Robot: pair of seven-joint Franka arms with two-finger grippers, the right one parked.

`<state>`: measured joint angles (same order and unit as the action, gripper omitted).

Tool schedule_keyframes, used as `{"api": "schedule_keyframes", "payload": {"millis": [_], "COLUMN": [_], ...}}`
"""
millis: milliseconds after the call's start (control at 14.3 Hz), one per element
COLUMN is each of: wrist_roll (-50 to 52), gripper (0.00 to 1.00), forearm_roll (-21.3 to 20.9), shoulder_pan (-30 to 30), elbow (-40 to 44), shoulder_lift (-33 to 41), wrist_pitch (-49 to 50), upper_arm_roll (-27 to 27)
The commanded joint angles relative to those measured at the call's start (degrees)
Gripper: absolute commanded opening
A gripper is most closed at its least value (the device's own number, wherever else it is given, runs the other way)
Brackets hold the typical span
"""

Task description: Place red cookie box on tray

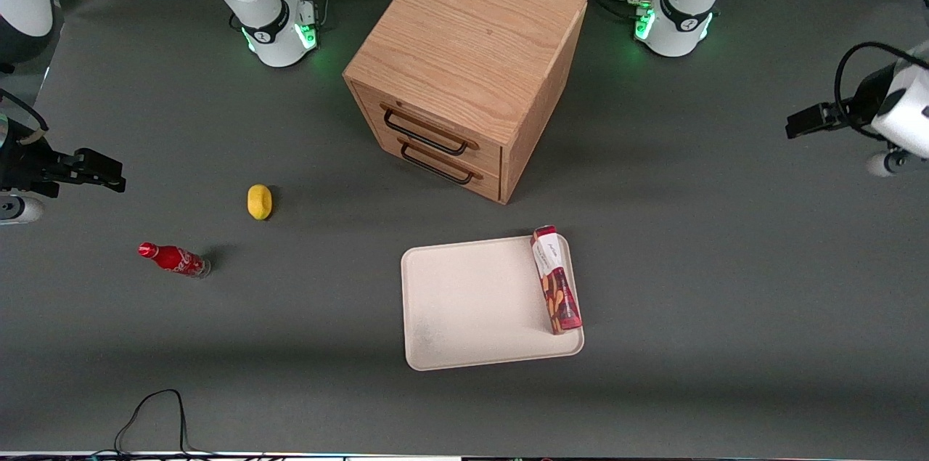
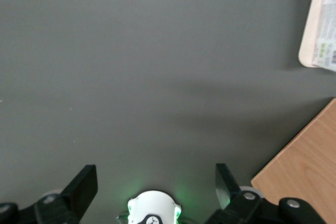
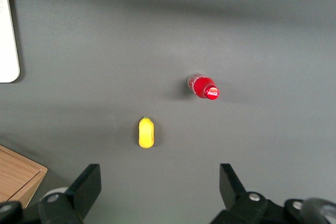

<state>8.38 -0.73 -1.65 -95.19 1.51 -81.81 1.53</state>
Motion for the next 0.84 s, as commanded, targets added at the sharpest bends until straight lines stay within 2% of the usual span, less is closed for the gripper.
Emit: {"api": "schedule_keyframes", "payload": {"millis": [0,70,209,279,767], "wrist_roll": [-1.17,-1.08,-1.17,-1.26,-1.52], "gripper": [1.00,1.00,1.00,1.00,1.00], "forearm_roll": [-0.49,-1.54,-2.08,-2.08,-2.52], "shoulder_pan": [5.86,7.35,11.91,12.28,9.40], "elbow": [-2.29,-1.76,-0.44,-0.26,1.85], "shoulder_lift": [2.62,2.53,2.53,2.62,1.83], "wrist_pitch": [-0.64,0.15,0.42,-0.10,-0.19], "upper_arm_roll": [-5.75,-6.27,-11.52,-12.42,-11.64]}}
